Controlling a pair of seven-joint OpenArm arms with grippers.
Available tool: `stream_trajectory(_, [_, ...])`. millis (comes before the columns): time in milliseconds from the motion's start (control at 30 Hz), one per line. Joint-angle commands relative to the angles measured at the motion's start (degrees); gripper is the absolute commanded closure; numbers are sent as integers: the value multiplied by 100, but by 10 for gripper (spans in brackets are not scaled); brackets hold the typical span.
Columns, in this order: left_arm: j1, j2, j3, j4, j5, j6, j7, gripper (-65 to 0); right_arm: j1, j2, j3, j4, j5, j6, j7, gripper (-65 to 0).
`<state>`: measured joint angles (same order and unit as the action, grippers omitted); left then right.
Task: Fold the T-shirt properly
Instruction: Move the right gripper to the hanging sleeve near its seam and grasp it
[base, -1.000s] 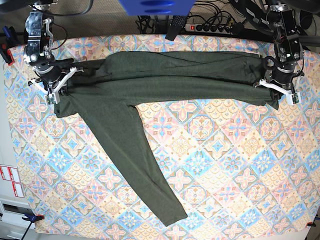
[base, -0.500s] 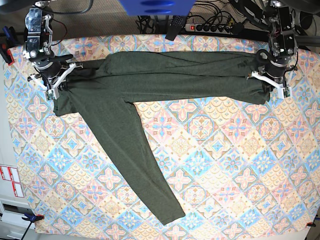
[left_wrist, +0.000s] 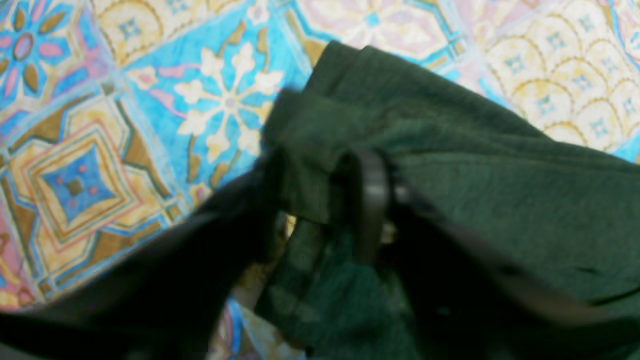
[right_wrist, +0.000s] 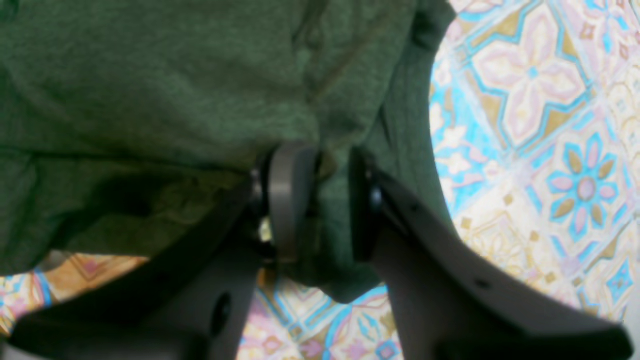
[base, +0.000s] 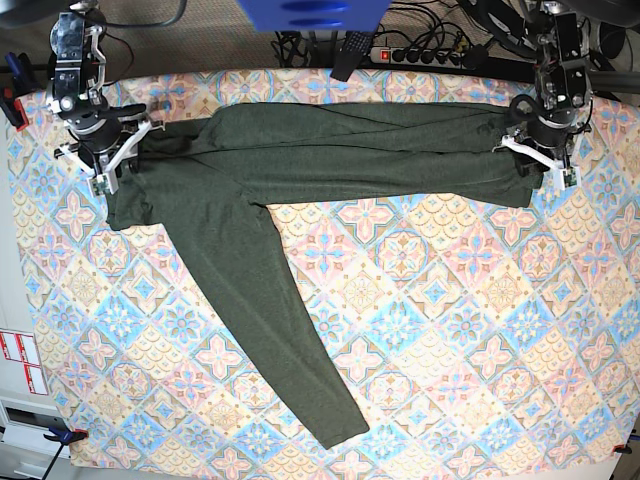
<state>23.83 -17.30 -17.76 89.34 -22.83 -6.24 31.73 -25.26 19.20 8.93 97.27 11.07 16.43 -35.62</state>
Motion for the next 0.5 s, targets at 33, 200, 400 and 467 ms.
stream_trajectory(33, [-5,-85,-57,81,-34,4,-118,-324,33,80,61,308,49,-21,120,-169])
stream_trajectory(200, [-32,-50,-330,240,-376,13,-126,-446,121,80,17,440,49,-21,102,-169])
stream_trajectory(400, [-41,-50,-374,749,-860,13,-118,-483,1273,80,-405,299,49,-21,-548,-170])
stream_trajectory(467, [-41,-33,-374,873,-860,13,-118,-483,1721,80,-634,185,49,-21,-707,-170])
